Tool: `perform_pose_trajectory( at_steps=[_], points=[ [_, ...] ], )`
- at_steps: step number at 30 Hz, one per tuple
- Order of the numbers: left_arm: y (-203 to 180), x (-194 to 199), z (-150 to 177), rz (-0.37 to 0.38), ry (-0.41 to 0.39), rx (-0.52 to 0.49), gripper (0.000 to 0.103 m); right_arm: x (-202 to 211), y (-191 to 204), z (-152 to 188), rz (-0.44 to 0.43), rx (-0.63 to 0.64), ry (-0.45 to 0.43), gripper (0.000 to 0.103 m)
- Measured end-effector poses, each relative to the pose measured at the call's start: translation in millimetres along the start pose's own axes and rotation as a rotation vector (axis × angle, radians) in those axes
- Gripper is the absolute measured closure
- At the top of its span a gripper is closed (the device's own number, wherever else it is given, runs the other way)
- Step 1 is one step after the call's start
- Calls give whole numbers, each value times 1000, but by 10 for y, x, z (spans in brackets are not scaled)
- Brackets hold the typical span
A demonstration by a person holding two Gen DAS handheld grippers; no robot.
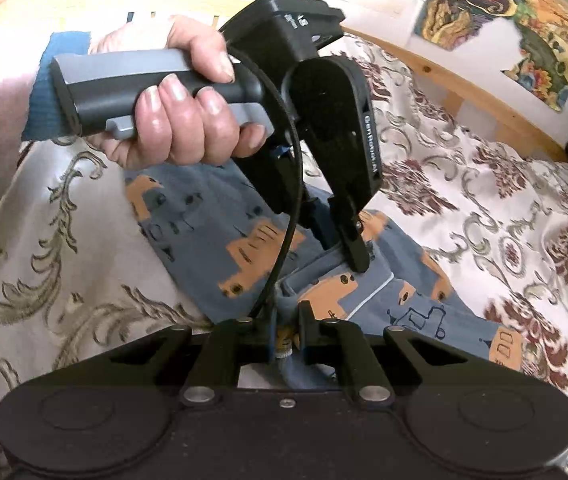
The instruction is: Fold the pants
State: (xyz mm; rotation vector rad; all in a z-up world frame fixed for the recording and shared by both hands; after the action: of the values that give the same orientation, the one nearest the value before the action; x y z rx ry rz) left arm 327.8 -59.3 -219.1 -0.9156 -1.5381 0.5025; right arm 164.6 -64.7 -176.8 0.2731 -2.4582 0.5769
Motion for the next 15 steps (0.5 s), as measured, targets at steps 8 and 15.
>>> perform_pose_trajectory(
  at_steps=[8,15],
  points=[
    [156,228,8,-46,-19,4,92,-66,206,-129,-27,23,-12,93],
    [246,218,10,-59,-4,9,91,-128,257,-108,-36,34,4,92]
  ],
)
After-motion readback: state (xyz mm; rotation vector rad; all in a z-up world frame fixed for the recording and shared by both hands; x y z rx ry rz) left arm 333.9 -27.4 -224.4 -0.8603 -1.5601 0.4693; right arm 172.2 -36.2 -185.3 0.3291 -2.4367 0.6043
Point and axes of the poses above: each gripper's, at about its wrist camera, not at the fingertips, and x roughly against the way its jaws point, y to its left, z to its underside, the point moved 10 cm from there along -x, roughly the way its jaws point, and after that the axes turned 10 degrees about z, right-handed, at the moved point
